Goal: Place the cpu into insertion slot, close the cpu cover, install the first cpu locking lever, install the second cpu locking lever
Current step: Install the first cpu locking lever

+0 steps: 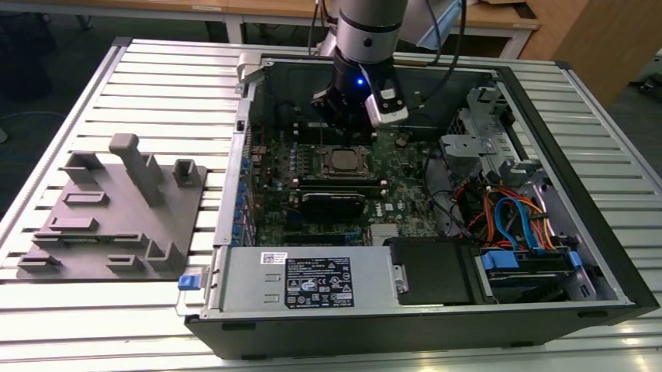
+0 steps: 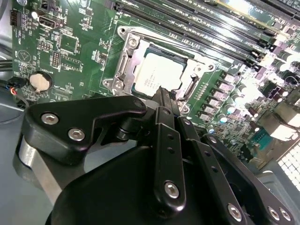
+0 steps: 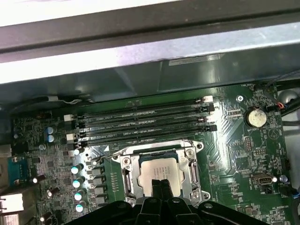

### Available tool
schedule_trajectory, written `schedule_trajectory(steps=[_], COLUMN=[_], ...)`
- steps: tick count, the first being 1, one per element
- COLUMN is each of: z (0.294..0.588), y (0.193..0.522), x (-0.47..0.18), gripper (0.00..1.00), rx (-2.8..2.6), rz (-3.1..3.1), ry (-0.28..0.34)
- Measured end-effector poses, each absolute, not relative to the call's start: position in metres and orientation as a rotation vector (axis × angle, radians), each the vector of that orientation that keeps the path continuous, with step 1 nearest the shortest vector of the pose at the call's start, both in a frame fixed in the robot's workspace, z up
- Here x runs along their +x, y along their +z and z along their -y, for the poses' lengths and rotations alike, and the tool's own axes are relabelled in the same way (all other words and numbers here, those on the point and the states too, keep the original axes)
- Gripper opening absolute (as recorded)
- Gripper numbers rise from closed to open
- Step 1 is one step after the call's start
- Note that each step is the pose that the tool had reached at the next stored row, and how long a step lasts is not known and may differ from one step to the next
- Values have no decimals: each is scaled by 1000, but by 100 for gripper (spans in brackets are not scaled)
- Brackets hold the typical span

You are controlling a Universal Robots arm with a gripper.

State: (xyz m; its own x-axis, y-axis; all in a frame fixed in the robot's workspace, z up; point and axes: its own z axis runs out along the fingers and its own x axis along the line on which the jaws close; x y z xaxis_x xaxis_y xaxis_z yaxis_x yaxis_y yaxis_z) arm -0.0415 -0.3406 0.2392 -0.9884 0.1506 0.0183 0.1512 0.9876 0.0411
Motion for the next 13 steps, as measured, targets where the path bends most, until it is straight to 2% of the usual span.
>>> schedule_trajectory(steps=[13], z=[341], y=[239], x=[-45], gripper=[10], rx=[-233], rz=[3123], ry=[-67])
